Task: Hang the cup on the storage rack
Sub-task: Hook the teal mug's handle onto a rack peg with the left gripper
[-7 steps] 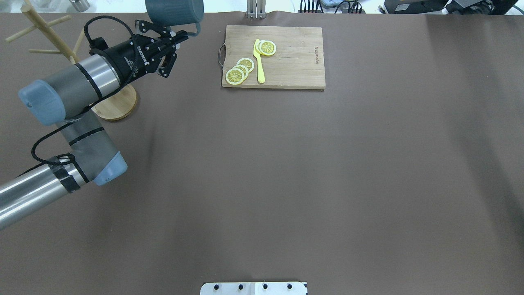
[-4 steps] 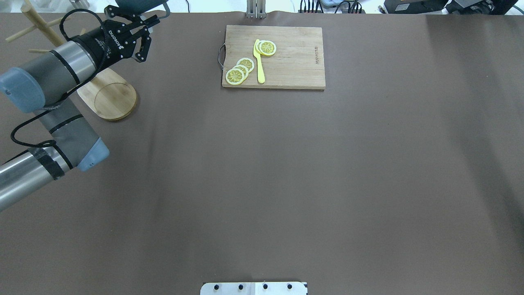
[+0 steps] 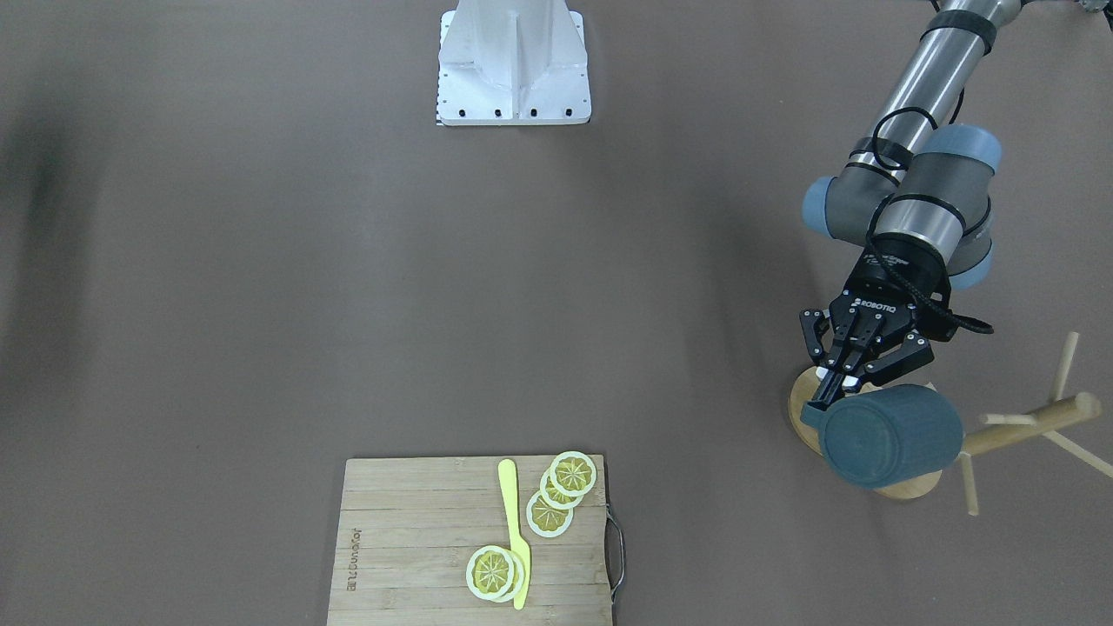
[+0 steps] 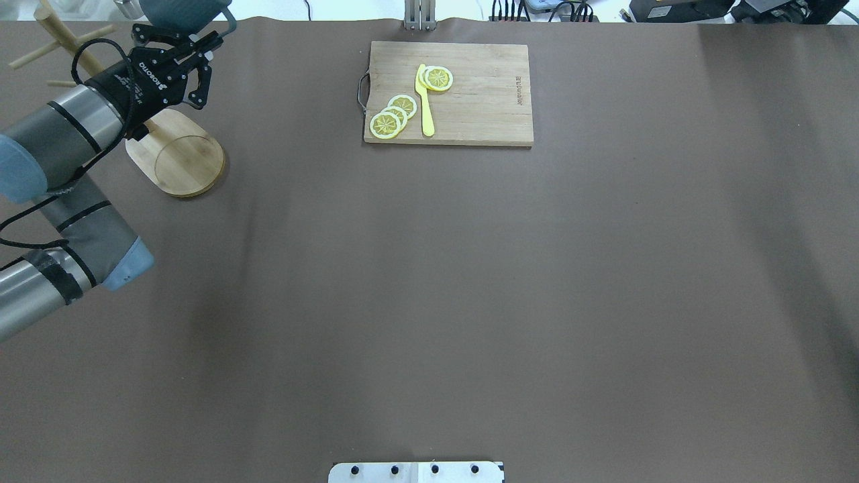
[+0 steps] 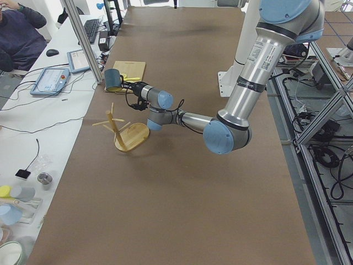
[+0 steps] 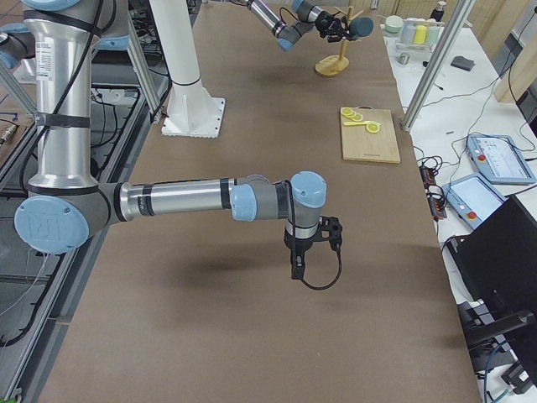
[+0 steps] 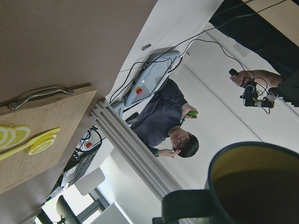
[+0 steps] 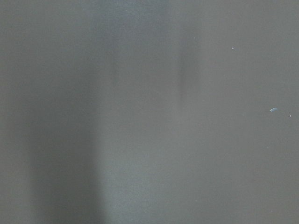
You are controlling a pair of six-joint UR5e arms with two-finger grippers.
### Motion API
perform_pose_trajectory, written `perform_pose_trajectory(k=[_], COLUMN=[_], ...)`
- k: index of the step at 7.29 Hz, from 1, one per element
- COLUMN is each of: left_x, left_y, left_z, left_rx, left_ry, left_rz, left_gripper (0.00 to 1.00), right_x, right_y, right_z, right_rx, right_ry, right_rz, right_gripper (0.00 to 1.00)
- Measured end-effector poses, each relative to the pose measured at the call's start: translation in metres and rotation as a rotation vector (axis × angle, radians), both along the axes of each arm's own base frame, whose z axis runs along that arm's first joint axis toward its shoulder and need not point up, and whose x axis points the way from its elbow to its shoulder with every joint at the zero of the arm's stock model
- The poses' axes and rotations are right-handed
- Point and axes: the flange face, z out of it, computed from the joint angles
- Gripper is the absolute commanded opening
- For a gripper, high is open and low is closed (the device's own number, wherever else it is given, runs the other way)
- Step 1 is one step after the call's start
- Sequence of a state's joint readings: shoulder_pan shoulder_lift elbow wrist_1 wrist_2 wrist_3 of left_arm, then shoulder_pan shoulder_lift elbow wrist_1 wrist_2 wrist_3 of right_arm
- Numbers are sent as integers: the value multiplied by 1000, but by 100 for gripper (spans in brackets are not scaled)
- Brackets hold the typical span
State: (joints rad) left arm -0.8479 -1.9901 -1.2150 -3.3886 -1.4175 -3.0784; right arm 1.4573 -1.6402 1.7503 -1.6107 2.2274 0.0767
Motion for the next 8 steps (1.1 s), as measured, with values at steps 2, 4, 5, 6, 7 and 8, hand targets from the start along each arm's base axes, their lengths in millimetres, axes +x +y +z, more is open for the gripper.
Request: perform_pose_trajectory(k=[2, 4, 5, 6, 7, 8], left_x=[-8, -14, -18, -23, -26, -29], left_y=[6, 11, 16, 19, 21, 21], left_z=[30, 46, 55, 63, 69, 76], left_rx=[-1, 9, 15, 20, 19, 14], left_ry=[37, 53, 60, 64, 63, 58], left_rz=[-7, -12, -14, -15, -18, -21], left_gripper=[0, 0, 0, 0, 0, 0], right_x=[0, 0, 0, 0, 0, 0], right_y=[0, -1, -2, -2, -3, -3], right_z=[0, -1, -1, -2, -3, -3], right_rx=[1, 2, 4, 5, 6, 7], right_ry=[0, 1, 1, 1, 1, 1], right_rz=[0, 0, 0, 0, 0, 0], right_gripper=[100, 100, 100, 100, 100, 100])
